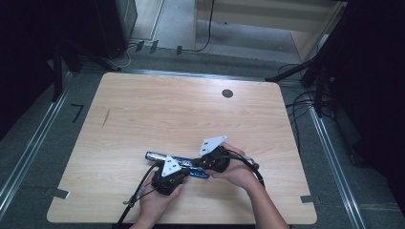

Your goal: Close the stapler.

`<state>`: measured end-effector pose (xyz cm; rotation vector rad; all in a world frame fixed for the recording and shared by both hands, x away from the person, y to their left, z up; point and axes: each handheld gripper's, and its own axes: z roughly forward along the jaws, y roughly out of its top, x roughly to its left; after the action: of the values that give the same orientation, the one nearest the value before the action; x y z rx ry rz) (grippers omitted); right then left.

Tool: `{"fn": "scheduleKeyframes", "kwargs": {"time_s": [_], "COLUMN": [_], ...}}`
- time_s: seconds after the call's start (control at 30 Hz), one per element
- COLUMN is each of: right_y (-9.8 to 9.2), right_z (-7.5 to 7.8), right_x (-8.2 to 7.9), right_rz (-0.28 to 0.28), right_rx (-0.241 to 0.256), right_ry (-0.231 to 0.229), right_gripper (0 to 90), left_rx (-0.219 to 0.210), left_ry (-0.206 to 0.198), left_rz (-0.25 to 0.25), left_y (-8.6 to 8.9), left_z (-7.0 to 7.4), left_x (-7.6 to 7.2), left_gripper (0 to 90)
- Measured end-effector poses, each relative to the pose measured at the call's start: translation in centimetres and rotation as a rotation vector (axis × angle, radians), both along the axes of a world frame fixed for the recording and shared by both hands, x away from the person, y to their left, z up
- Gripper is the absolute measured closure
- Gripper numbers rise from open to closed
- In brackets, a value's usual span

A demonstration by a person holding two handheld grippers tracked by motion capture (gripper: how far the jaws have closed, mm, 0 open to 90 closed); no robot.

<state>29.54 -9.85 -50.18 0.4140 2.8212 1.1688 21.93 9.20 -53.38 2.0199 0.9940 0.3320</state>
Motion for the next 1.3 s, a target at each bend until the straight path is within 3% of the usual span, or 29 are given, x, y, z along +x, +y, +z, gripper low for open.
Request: {"fn": "scheduleKeyframes", "kwargs": {"time_s": [0.37,0.47,0.6,0.83,0.9,0.97,1.07,1.3], "right_y": [-0.4,-0.5,-0.2,0.9,1.2,1.6,2.2,4.1], "right_z": [0.0,0.3,0.8,1.3,1.4,1.5,1.5,1.4], "right_x": [-0.2,-0.2,-0.4,-0.4,-0.2,-0.1,0.0,0.0], "right_rz": [-0.012,-0.023,-0.036,-0.054,-0.055,-0.067,-0.073,-0.054], "right_rx": [0.021,0.069,0.11,0.128,0.132,0.134,0.138,0.125], "right_ry": [-0.015,-0.009,-0.016,-0.005,-0.013,-0.007,-0.006,0.008], "right_gripper": [90.0,90.0,90.0,90.0,90.0,90.0,90.0,90.0], "left_rx": [-0.022,-0.049,-0.035,-0.056,-0.06,-0.091,-0.09,-0.07], "left_ry": [0.003,-0.004,-0.022,0.001,0.019,0.05,0.073,0.114], "left_rz": [0.012,0.02,0.044,0.113,0.139,0.172,0.216,0.254], "left_y": [0.5,1.0,1.9,5.6,6.9,8.4,10.2,11.6], "left_z": [0.1,0.5,1.0,1.6,1.5,1.3,1.0,0.5], "left_x": [0.0,-0.2,-0.5,-0.8,-0.8,-0.7,-0.6,0.0], "left_gripper": [90.0,90.0,90.0,90.0,90.0,90.0,90.0,90.0]}}
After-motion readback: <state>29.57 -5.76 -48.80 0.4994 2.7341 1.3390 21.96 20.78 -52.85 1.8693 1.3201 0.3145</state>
